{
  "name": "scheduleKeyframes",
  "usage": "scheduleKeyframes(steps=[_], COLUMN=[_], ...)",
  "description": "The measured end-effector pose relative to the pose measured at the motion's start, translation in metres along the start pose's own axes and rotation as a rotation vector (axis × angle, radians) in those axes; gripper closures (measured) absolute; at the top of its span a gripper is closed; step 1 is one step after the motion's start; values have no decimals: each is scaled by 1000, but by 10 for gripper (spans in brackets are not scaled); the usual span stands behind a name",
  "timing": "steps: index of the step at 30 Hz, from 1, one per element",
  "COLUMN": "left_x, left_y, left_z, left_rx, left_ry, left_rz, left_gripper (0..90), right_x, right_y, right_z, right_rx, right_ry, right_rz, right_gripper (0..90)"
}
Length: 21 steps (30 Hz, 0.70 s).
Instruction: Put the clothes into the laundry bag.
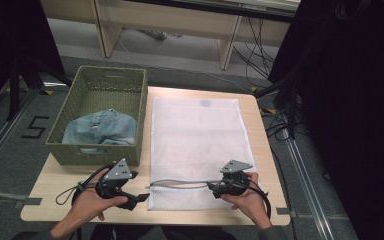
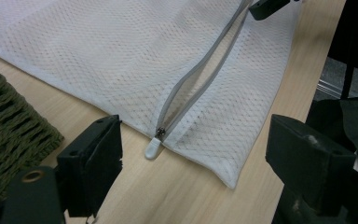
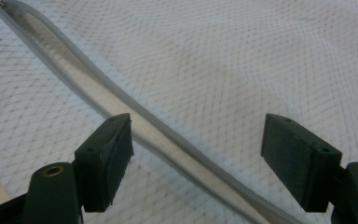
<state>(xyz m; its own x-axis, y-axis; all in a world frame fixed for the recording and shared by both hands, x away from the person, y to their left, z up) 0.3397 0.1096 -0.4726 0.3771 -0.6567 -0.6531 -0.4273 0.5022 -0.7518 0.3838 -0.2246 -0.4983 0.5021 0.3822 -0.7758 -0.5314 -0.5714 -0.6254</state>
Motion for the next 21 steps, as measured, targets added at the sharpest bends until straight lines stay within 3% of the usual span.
scheduleKeyframes(steps=[2,4,5,7,8,11,12,17,21], left_x=[-1,-1,0,0,0,0,0,-1,-1], left_y=[0,0,0,0,0,0,0,1,0], left_z=[1,1,1,1,1,2,2,2,3], left_rx=[14,12,6,-4,-4,-5,-6,0,2], left_ry=[-2,-3,-3,-3,-4,-5,-5,-7,-7], left_rz=[13,12,8,6,6,7,6,14,14], left_gripper=[179,179,179,179,179,179,179,182,182], right_x=[6,11,13,22,24,32,32,36,42], right_y=[-3,-4,-5,-9,-11,-13,-12,-13,-12], right_z=[-1,-1,-1,0,-1,-1,2,4,-1], right_rx=[-15,-26,-27,-39,-58,-57,-33,-51,-57], right_ry=[-7,9,-2,11,-4,5,-14,-26,-5], right_rz=[30,7,35,6,53,24,52,79,92], right_gripper=[262,265,268,277,278,281,285,305,325])
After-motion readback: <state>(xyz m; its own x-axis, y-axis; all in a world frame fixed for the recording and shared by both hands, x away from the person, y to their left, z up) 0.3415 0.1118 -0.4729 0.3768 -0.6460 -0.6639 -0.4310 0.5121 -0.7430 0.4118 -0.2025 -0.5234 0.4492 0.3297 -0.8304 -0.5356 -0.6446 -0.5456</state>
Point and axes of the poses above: each handheld gripper's, and its own axes: x roughly forward along the jaws, y roughly out of its underside, z roughly to its left, the point moved 3 cm from there along x, roughly forward along the jaws, and after that the axes turned 4 degrees about z, right-handed, at the moved point
